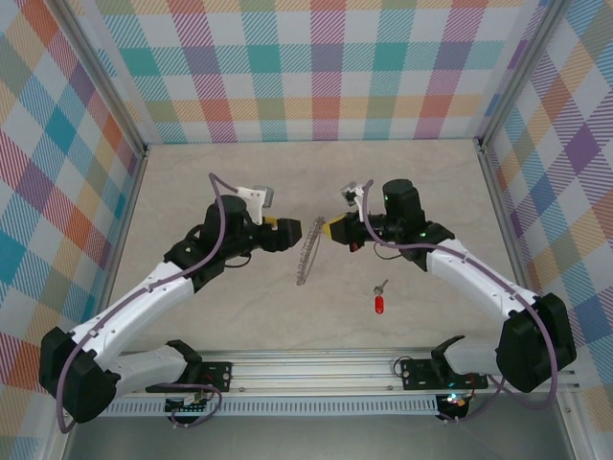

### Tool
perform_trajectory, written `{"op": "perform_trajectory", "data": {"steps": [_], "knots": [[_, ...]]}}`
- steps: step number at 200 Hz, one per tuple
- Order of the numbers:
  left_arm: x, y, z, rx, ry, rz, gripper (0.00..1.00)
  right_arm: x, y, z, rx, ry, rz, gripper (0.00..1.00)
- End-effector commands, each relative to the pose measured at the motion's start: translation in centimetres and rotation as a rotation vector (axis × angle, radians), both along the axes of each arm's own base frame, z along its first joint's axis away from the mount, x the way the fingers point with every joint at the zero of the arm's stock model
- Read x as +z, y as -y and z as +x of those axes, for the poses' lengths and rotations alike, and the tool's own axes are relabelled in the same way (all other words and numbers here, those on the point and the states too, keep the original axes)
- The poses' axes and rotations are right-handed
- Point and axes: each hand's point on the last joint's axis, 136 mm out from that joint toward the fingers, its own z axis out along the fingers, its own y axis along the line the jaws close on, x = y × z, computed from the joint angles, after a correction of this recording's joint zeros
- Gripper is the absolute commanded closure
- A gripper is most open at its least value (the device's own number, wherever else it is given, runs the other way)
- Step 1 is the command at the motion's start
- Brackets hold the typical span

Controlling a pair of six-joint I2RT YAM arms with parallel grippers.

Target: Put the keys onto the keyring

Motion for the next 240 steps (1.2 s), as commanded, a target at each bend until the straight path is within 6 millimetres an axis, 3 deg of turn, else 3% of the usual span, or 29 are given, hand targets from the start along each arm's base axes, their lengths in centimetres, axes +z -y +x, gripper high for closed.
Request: {"op": "perform_trajectory", "data": {"steps": [1,50,82,240], "knots": [[3.8,2.1,-0.4,-0.151,0.098,-0.091,0.28,4.2,-0.4,-0.6,0.075,0.082,0.117,1.00],[5.5,3.8,-1.6,-0.290,0.123,-0.171,0.51,5.1,-0.5,-1.1,0.127,0.046,0.183,1.00],[5.4,4.5,-1.7,-0.326,0.113,-0.186,0.64,5.3,-0.7,-1.5,0.163,0.027,0.196,1.00],[4.3,6.1,-1.4,-0.397,0.074,-0.229,0.65,4.5,-1.1,-1.8,0.204,-0.015,0.203,1.00]]}}
